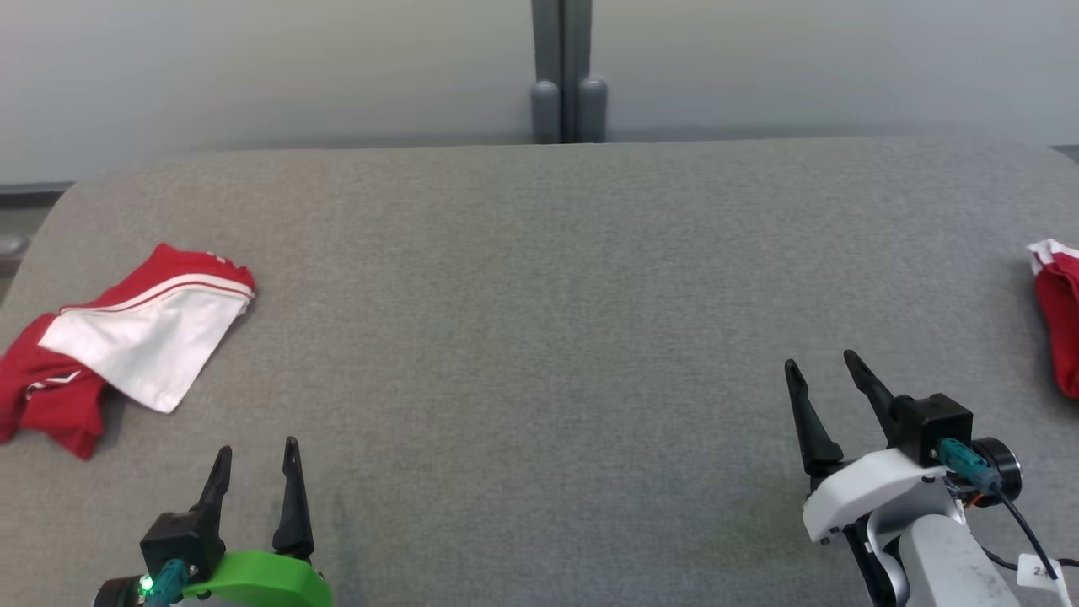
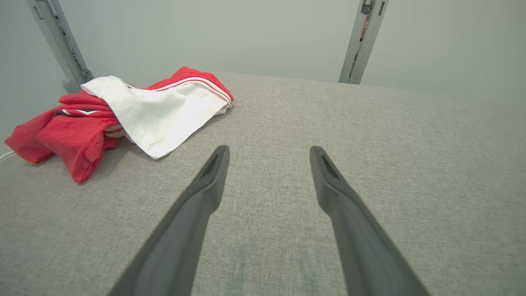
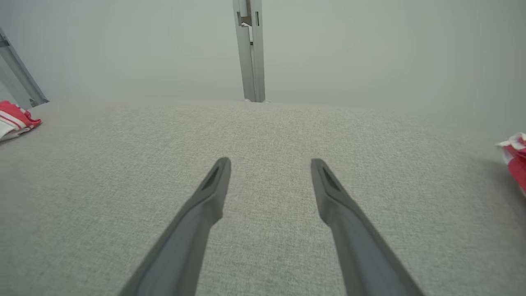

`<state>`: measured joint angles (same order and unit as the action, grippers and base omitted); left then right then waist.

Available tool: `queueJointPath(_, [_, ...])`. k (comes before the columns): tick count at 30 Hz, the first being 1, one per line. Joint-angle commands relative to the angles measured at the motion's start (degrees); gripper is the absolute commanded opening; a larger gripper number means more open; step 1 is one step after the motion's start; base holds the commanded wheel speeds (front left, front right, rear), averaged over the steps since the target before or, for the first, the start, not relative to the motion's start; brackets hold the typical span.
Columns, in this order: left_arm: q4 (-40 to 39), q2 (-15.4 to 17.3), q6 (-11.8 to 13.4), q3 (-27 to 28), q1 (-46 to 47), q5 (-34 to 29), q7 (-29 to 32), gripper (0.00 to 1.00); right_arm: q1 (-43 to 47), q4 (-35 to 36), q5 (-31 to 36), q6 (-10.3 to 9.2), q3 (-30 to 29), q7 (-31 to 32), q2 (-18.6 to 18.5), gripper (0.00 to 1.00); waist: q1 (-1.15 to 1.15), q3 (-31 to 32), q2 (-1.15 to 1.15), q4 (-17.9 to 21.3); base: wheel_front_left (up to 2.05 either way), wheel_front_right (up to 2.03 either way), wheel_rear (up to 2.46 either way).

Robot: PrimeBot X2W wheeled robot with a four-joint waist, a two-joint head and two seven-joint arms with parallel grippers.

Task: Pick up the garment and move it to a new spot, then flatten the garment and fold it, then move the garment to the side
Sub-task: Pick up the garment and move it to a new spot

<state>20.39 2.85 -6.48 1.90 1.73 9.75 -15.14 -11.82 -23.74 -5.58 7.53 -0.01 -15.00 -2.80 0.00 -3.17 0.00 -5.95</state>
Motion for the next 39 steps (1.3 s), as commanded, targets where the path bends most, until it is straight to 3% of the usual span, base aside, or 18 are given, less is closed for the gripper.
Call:
queueJointPath(1, [0.18, 0.16, 0.24, 0.3, 0.83, 0.06, 0.03, 1.0, -0.75, 0.01, -0.66, -0.09, 0.16, -0.27, -0.21, 1.0, 0.0, -1.45, 0.0, -5.39, 0.0, 0.0, 0.0])
queueJointPath(11, [1.43, 0.15, 0.58, 2.87, 0.47, 1.87, 0.03, 1.0, -2.62, -1.63, -2.21, -0.09, 2.51, -0.26, -0.23, 1.0, 0.0, -2.74, 0.0, -17.03, 0.0, 0.0, 0.0])
queueJointPath(18, [2.14, 0.14, 0.05, 4.21, -0.21, 3.07, 0.03, 1.0, -3.24, -2.82, -2.48, -0.09, 3.04, -0.26, -0.25, 1.0, 0.0, -2.81, 0.0, -21.42, 0.0, 0.0, 0.0])
queueJointPath(29, [6.26, 0.74, -1.04, 5.09, 6.73, 6.43, 0.03, 1.0, -6.8, -3.34, -0.67, -0.09, 4.08, -0.26, -0.28, 1.0, 0.0, -7.5, 0.0, -19.54, 0.0, 0.0, 0.0])
queueJointPath(39, [9.49, 11.1, -1.05, -2.81, 22.41, 16.31, 0.03, 1.0, -14.15, -0.87, 3.71, -0.09, 4.66, -0.26, -0.28, 1.0, 0.0, -18.95, 0.0, -14.46, 0.0, 0.0, 0.0])
